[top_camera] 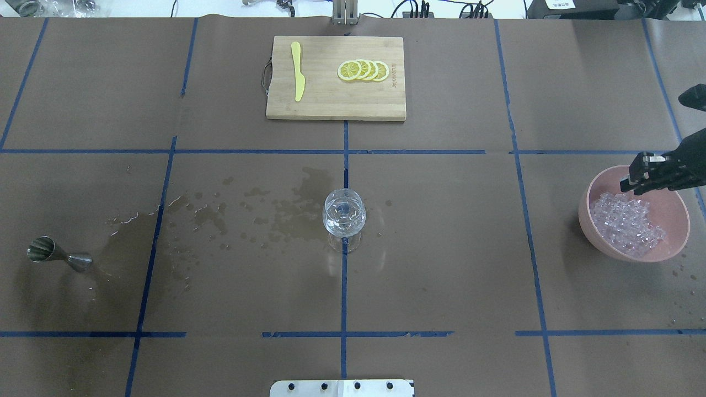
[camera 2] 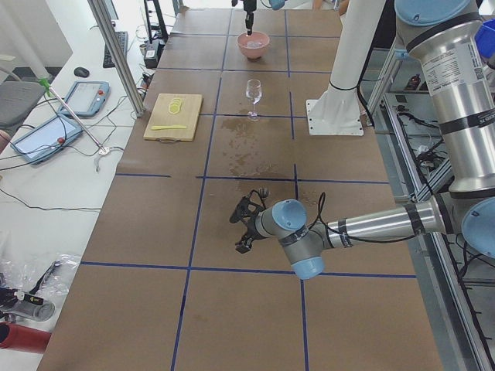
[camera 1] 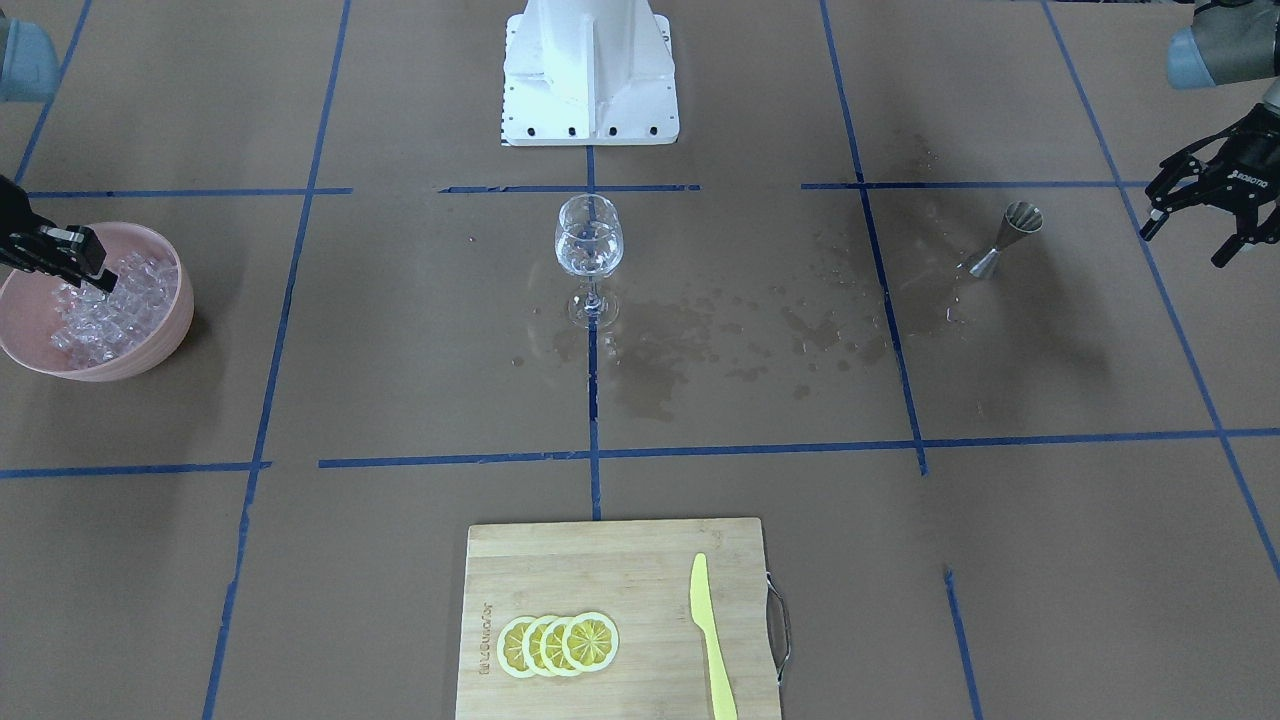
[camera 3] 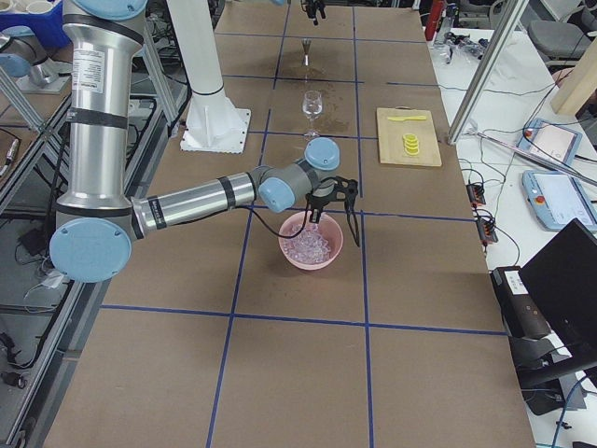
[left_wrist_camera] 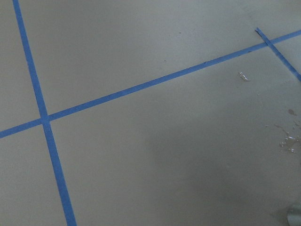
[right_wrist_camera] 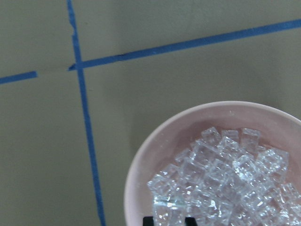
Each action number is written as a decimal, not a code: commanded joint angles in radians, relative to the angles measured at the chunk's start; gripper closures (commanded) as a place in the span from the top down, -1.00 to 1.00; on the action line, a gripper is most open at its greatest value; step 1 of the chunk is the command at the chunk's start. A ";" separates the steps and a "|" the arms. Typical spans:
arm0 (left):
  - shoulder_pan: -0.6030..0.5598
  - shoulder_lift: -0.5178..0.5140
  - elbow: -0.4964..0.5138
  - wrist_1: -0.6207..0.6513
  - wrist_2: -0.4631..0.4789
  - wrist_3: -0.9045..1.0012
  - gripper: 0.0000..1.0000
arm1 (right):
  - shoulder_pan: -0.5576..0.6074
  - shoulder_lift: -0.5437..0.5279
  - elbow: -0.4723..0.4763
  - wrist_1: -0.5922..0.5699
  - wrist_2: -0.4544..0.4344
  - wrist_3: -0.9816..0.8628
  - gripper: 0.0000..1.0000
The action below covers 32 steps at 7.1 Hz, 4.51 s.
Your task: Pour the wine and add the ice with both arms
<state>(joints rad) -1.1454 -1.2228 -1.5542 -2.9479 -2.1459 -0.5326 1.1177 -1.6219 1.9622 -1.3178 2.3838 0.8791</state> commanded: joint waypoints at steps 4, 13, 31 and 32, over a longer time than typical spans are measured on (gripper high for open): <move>-0.031 0.010 0.003 0.068 -0.018 -0.006 1.00 | -0.149 0.512 0.084 -0.313 -0.067 0.511 -1.00; -0.177 -0.142 -0.061 0.510 -0.247 0.197 1.00 | -0.611 0.795 -0.019 -0.314 -0.541 0.883 -1.00; -0.478 -0.318 -0.195 1.434 -0.207 0.740 1.00 | 0.138 0.099 0.144 -0.541 -0.238 -0.588 1.00; -0.476 -0.316 -0.194 1.422 -0.239 0.740 1.00 | 0.169 0.058 0.112 -0.534 -0.233 -0.683 1.00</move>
<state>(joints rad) -1.6248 -1.5480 -1.7504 -1.5172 -2.3539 0.2063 1.2375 -1.5283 2.1076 -1.8225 2.1476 0.3581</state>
